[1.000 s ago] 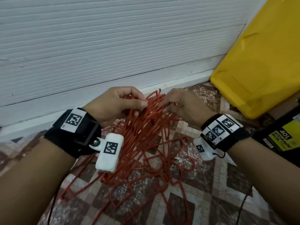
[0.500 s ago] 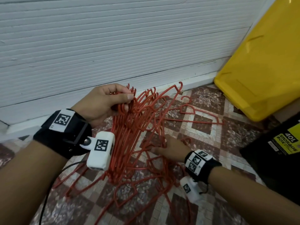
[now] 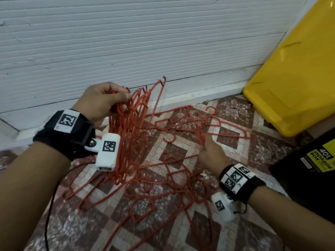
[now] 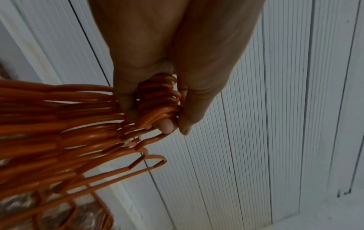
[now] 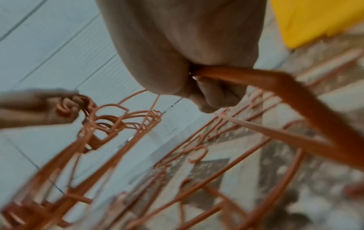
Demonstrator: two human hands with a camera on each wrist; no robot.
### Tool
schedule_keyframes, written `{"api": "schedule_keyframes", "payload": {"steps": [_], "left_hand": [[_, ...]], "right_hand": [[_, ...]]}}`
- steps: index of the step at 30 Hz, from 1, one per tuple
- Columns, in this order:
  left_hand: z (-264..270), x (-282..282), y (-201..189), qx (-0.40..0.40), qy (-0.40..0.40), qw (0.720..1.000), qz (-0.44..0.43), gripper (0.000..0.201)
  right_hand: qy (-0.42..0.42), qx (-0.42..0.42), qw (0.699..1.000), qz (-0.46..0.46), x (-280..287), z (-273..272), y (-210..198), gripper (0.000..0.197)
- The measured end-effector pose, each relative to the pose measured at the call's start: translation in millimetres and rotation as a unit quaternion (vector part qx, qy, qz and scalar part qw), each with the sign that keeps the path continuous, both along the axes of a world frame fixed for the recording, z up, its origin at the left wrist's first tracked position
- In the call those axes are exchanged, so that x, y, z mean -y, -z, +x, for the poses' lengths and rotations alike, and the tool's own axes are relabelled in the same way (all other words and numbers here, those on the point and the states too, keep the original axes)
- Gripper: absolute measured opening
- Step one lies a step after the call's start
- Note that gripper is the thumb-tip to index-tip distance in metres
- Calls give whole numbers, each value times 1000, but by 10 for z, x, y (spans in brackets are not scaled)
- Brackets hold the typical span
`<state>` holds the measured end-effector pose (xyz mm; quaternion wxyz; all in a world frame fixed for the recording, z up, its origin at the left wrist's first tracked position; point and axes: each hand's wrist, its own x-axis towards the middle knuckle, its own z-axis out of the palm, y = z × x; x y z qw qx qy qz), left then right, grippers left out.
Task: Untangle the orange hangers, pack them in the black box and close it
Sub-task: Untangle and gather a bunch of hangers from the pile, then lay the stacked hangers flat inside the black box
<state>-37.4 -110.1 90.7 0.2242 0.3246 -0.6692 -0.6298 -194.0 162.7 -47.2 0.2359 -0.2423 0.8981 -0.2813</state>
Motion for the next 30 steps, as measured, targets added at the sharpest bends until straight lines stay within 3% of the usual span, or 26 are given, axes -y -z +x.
{"api": "schedule_keyframes", "payload": {"steps": [5, 8, 12, 15, 18, 20, 23, 26, 28, 30], "left_hand": [[73, 8, -87, -2, 30, 1000, 0, 15], [104, -39, -117, -2, 55, 998, 15, 23], [100, -117, -110, -5, 101, 994, 26, 39], [52, -213, -125, 20, 176, 984, 25, 45], [-12, -313, -225, 44, 263, 964, 4, 36], [-47, -381, -359, 51, 320, 946, -4, 31], [-115, -448, -601, 72, 416, 906, -19, 26], [-230, -469, -802, 89, 477, 874, -25, 31], [-334, -502, -948, 96, 497, 862, -25, 33], [-468, -545, -1140, 106, 486, 867, -31, 36]], "right_hand": [[-62, -12, 989, 132, -123, -186, 286, 64], [-115, -52, 972, 196, -142, -166, 277, 88], [-168, -100, 980, 46, 82, -205, -324, 113], [-302, -215, 929, 24, 327, -192, -884, 129], [-400, -337, 848, 82, 550, -285, -1159, 143], [-430, -360, 819, 122, 628, -406, -1237, 148], [-456, -344, 810, 134, 576, -554, -1295, 145], [-464, -300, 824, 127, 453, -599, -1447, 130], [-451, -258, 849, 99, 337, -627, -1581, 103], [-417, -183, 889, 42, 182, -661, -1769, 65]]}}
